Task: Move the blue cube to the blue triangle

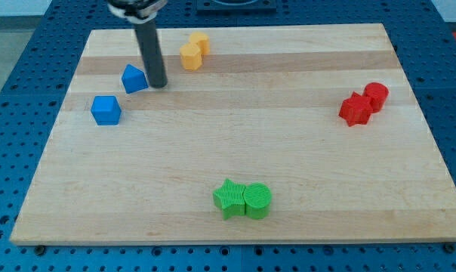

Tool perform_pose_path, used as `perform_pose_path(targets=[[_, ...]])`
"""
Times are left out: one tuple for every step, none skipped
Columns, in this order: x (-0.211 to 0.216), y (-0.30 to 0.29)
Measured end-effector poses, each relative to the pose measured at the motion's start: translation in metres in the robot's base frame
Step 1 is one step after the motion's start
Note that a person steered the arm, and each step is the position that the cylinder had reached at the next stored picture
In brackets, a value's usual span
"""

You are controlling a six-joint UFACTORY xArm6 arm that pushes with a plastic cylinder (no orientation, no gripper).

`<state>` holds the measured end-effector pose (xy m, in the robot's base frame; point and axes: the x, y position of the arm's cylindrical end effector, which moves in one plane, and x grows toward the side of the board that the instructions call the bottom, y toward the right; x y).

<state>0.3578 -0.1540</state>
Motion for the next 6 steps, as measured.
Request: perform_pose_path(targets=[[0.056, -0.022], [0.116, -0.031], [0.14, -0.02], [0.166, -0.051], [0.126, -0.071], [0.121, -0.071]])
